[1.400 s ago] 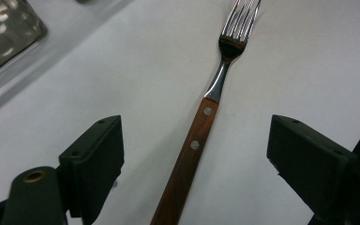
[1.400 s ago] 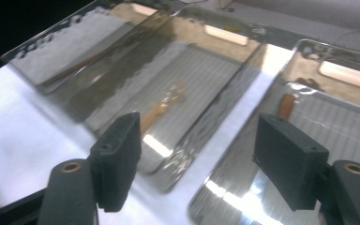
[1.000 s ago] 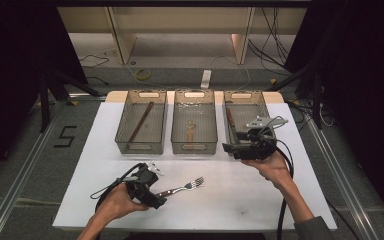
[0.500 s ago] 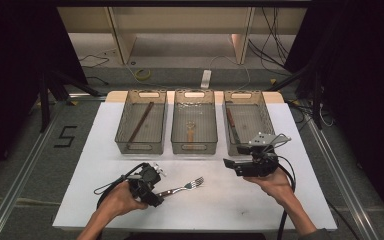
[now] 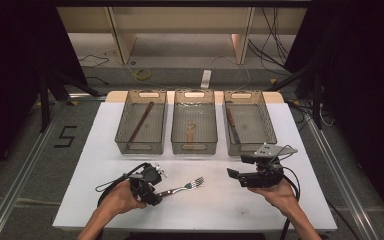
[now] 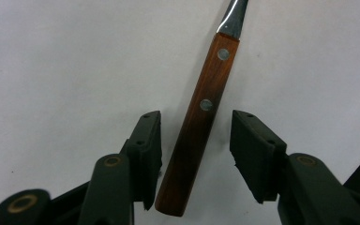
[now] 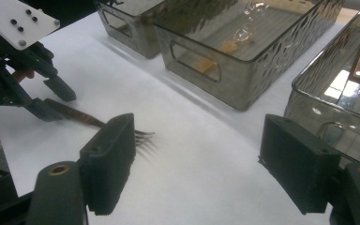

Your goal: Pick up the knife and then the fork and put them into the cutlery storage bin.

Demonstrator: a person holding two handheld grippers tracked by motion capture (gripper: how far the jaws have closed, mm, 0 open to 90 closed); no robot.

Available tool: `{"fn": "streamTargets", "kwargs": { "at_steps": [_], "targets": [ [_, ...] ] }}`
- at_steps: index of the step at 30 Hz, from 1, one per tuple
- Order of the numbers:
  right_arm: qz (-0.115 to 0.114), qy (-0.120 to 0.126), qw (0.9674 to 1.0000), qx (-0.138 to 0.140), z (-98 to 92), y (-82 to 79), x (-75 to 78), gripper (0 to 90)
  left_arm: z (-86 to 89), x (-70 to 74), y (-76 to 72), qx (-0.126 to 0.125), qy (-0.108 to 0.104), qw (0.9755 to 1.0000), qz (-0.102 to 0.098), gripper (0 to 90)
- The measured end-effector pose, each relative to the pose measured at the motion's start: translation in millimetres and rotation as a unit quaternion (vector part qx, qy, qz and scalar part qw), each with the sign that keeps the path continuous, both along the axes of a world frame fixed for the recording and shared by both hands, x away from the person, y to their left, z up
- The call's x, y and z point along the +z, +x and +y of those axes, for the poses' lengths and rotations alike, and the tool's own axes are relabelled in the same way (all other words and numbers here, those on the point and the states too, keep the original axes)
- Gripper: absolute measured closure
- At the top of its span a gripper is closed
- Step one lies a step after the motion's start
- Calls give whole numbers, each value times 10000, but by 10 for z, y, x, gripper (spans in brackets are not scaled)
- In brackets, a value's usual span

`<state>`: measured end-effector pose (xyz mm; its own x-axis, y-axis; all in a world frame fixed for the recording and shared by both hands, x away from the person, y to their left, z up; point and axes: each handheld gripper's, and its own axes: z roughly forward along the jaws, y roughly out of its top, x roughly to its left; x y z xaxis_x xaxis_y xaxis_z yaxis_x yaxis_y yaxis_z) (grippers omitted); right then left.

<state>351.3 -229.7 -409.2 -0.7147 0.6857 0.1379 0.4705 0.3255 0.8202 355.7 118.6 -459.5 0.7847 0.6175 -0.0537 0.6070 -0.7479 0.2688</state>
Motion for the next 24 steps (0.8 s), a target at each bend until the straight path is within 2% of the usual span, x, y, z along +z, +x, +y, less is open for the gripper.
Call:
{"fn": "streamTargets", "kwargs": {
  "at_steps": [4,9,13,16,18,24],
  "targets": [
    [36,-10,10000,37,-1,-28,-11,276,-9,-18,-3,-94,21,10000,15,591],
    [35,-37,10000,84,-2,-66,-24,277,-23,-29,0,-225,185,9996,-27,655],
    [50,-34,9999,94,-2,-92,-34,276,-22,-30,0,-268,183,9995,-31,681],
    [46,-4,9999,116,-1,-122,-32,276,-13,-30,0,-428,173,9989,-61,713],
    [34,23,9999,143,1,-141,-37,276,-9,-31,-1,-413,145,9990,-84,750],
    [-5,47,9997,226,25,-201,-60,273,4,-21,0,-361,45,9993,-106,754]
  ]
}}
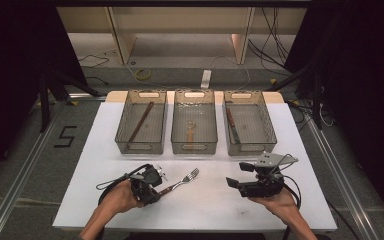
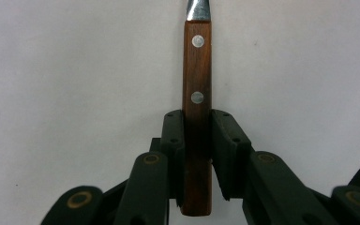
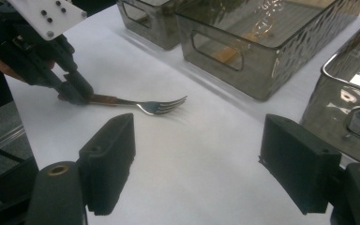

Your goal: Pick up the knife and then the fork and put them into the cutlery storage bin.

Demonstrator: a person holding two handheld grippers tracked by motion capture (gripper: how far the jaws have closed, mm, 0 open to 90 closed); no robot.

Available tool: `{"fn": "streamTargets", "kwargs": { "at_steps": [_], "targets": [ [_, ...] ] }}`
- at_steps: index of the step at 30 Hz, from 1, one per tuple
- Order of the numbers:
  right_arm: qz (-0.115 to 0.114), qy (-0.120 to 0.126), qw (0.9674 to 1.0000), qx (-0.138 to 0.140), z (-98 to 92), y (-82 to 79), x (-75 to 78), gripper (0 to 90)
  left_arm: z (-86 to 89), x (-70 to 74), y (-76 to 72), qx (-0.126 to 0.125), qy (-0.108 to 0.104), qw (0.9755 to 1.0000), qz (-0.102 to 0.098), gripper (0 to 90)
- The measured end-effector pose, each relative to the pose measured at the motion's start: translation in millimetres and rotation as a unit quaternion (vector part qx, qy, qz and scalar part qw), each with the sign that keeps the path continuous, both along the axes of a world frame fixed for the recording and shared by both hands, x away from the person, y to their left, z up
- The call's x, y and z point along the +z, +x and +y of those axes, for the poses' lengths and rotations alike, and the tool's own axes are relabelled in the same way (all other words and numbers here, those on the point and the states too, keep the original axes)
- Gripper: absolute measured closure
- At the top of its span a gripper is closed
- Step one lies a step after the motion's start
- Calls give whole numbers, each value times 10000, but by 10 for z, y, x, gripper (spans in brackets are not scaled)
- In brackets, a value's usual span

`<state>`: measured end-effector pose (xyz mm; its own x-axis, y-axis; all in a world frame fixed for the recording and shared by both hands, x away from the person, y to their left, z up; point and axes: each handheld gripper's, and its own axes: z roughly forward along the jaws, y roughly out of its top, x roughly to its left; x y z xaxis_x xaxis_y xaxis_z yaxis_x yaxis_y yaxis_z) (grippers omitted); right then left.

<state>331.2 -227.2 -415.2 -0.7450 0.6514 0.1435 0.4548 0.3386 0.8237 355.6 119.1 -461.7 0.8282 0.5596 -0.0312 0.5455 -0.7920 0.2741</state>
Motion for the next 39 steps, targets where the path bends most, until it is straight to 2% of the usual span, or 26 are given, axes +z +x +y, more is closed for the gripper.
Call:
{"fn": "streamTargets", "kwargs": {
  "at_steps": [4,10,15,17,22,26,30,36,39],
  "targets": [
    [-101,34,9998,152,43,-48,10,272,-1,66,-1,67,-240,9997,44,755],
    [-309,-48,9977,600,191,-144,24,273,-81,159,-24,-16,-512,9983,274,755],
    [-525,-244,9938,950,390,-234,33,274,-196,222,-23,-167,-668,9968,403,755],
    [-598,-358,9920,1056,461,-258,31,276,-260,238,-21,-283,-611,9968,434,755],
    [-751,-697,9863,1296,653,-314,-10,277,-408,265,-26,-471,-638,9954,535,754],
    [-925,-1058,9784,1519,781,-355,-55,285,-524,292,-42,-629,-580,9948,543,754],
    [-1189,-1495,9671,1681,891,-381,-117,293,-623,356,-75,-749,-570,9941,540,755],
    [-1420,-1872,9534,1895,985,-426,-170,316,-728,433,-106,-933,-602,9920,597,754],
    [-1576,-2111,9443,1970,1017,-437,-204,338,-771,446,-128,-1013,-562,9913,632,754]
  ]
}}
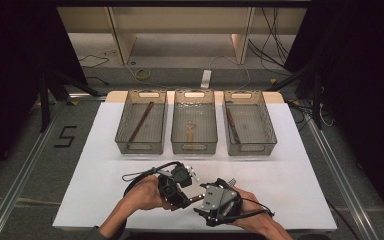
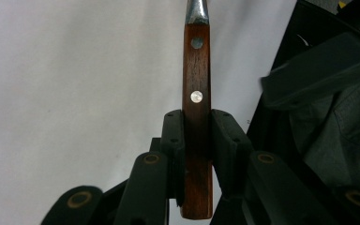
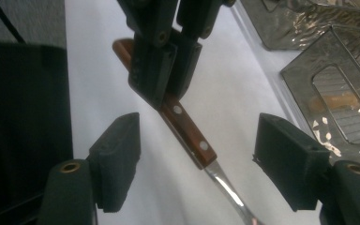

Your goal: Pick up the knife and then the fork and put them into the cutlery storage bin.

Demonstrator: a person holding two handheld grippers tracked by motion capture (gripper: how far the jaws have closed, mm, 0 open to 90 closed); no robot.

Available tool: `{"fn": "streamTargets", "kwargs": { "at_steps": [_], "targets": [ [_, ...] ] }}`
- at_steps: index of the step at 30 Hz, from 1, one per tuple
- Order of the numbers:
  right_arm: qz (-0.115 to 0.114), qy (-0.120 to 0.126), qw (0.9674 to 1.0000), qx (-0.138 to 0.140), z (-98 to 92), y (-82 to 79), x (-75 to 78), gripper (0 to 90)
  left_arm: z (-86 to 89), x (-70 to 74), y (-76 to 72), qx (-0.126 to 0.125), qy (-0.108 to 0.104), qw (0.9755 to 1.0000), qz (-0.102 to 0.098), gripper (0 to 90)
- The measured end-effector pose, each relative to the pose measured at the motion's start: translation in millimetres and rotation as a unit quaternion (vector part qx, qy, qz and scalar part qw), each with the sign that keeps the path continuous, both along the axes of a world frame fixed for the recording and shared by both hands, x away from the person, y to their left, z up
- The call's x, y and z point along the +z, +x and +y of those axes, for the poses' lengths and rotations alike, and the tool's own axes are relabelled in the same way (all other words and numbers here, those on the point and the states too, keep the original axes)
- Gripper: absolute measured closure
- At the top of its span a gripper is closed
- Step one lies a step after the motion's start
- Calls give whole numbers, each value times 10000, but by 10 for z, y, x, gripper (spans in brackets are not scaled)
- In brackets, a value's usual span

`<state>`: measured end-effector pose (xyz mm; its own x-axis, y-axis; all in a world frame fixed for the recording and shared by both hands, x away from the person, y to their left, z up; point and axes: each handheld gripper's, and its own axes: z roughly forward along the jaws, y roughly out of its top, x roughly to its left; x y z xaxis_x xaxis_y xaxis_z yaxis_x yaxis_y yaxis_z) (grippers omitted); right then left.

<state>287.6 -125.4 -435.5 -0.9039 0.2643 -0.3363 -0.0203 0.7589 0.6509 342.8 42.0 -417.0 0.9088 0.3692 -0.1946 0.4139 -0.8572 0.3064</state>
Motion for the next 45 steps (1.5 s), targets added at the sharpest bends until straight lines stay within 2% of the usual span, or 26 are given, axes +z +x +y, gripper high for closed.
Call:
{"fn": "streamTargets", "kwargs": {
  "at_steps": [5,6,10,11,13,17,19,22,25,27,33,34,35,36,37,39,40,41,43,44,45],
  "targets": [
    [-222,-313,9991,166,41,-38,-39,397,-26,17,-23,-51,19,10000,12,754],
    [-323,-481,9979,299,36,-29,-37,415,-31,18,-26,-65,25,10000,14,754],
    [-456,-685,9959,367,82,-70,-89,483,-41,30,-36,-132,40,9999,54,754],
    [-582,-729,9949,383,95,-80,-106,502,-42,35,-35,-150,40,9999,48,754],
    [-594,-771,9942,452,120,-97,-124,521,-42,42,-33,-202,67,9998,47,754],
    [-889,-1035,9888,606,155,-116,-137,596,-59,54,-57,-201,24,9998,62,754],
    [-880,-1117,9875,674,166,-131,-149,629,-66,57,-63,-246,47,9997,49,754],
    [-938,-1075,9867,776,170,-141,-142,699,-73,60,-69,-257,49,9996,72,754],
    [-1039,-1221,9827,926,173,-147,-141,736,-73,70,-70,-294,35,9995,89,753],
    [-1081,-1273,9806,1030,170,-158,-153,764,-61,82,-61,-301,-65,9995,107,752],
    [-1033,-1426,9778,1138,160,-179,-147,779,-59,60,-49,-304,-147,9992,233,740],
    [-1023,-1431,9775,1161,156,-172,-143,780,-58,67,-50,-273,-159,9992,225,729],
    [-1021,-1441,9775,1149,153,-170,-145,780,-51,79,-46,-229,-192,9993,219,656],
    [-1056,-1490,9760,1187,148,-159,-143,780,-34,97,-45,-195,-227,9993,221,584],
    [-1039,-1529,9763,1124,134,-166,-150,780,-9,120,-50,-185,-259,9993,189,564],
    [-1034,-1561,9760,1108,97,-145,-136,780,50,161,-51,-102,-314,9994,59,471],
    [-1025,-1501,9781,1018,77,-138,-130,780,81,178,-47,-11,-332,9994,27,426],
    [-1043,-1536,9776,993,47,-119,-112,781,119,191,-37,46,-348,9994,-26,398],
    [-1055,-1535,9786,876,-7,-87,-79,781,209,215,-12,237,-456,9985,-190,340],
    [-1145,-1585,9768,870,-49,-47,-44,781,240,225,-7,292,-532,9978,-263,323],
    [-1049,-1598,9781,820,-77,-41,-26,781,300,241,1,381,-699,9960,-394,312]
  ]
}}
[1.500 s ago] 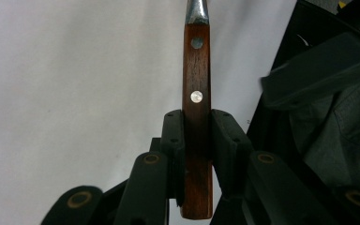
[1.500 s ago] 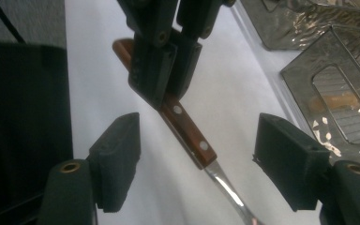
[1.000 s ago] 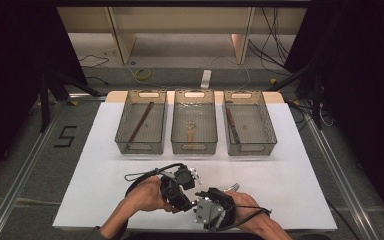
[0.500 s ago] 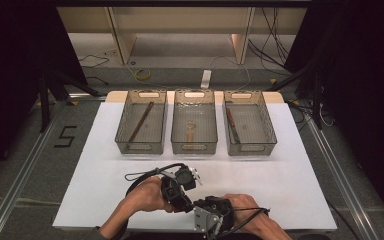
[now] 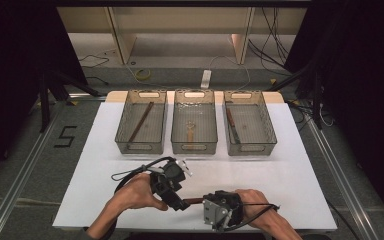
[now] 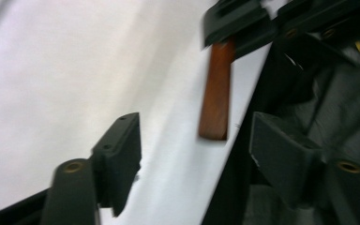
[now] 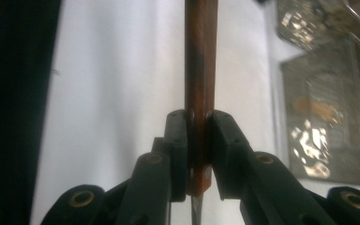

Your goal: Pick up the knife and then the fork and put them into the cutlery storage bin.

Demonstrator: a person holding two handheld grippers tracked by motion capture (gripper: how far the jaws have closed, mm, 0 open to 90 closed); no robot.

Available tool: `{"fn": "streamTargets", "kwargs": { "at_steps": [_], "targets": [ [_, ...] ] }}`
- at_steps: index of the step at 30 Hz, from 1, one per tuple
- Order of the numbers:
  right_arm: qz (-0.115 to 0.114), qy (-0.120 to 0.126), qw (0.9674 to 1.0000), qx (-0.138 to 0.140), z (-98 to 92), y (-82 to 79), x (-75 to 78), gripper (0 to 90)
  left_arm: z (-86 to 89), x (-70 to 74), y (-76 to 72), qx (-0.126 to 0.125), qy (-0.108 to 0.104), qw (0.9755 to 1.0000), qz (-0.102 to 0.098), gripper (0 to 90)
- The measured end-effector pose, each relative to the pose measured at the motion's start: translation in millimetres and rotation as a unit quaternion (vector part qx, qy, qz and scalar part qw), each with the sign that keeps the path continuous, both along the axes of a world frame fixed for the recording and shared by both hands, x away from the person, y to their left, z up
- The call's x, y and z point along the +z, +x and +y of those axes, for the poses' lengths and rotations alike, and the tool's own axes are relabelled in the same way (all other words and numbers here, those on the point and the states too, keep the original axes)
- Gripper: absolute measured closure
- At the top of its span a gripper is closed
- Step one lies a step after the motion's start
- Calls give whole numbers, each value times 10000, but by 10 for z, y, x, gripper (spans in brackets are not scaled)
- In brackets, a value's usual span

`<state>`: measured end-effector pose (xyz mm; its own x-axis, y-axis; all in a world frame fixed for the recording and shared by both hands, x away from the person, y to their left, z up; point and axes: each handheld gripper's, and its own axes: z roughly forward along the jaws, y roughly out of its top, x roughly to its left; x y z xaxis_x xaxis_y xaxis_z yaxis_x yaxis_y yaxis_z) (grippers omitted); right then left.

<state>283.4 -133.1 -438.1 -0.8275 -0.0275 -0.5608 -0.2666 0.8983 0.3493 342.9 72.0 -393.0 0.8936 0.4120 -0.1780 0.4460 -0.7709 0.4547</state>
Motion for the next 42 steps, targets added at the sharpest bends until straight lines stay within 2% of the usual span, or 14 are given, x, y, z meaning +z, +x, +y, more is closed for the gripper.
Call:
{"fn": "streamTargets", "kwargs": {
  "at_steps": [2,7,10,12,15,17,22,23,24,25,29,32,40,42],
  "targets": [
    [-140,90,9998,-141,-70,65,59,781,75,16,12,172,-148,9997,-115,294],
    [-79,368,9969,-684,-218,224,149,781,207,13,4,532,-466,9970,-320,249],
    [73,599,9924,-1070,-312,349,239,781,270,-16,-9,739,-646,9938,-514,233],
    [221,874,9874,-1298,-382,451,324,780,307,-42,-11,907,-770,9910,-617,233],
    [452,1208,9770,-1701,-487,623,477,780,377,-106,-17,1127,-978,9853,-827,228],
    [633,1514,9665,-1972,-563,741,588,780,438,-130,-14,1210,-1045,9834,-857,224],
    [1072,2132,9357,-2599,-746,1046,799,780,584,-214,-43,1411,-1082,9796,-936,212],
    [1130,2210,9308,-2684,-773,1098,825,780,606,-226,-45,1468,-1107,9784,-942,211],
    [1141,2241,9284,-2736,-794,1138,844,780,643,-241,-45,1543,-1158,9763,-981,208],
    [1181,2309,9227,-2853,-827,1204,874,780,671,-248,-48,1603,-1206,9744,-1017,205],
    [1342,2582,9029,-3163,-926,1407,959,780,746,-288,-48,1694,-1210,9724,-1049,195],
    [1419,2737,8899,-3362,-983,1547,1024,780,785,-314,-60,1779,-1237,9704,-1068,190],
    [1469,3013,8625,-3791,-1071,1902,1100,780,866,-284,-116,1973,-1522,9600,-1274,176],
    [1489,3090,8543,-3904,-1080,2001,1097,780,881,-283,-125,1981,-1528,9592,-1316,173]
  ]
}}
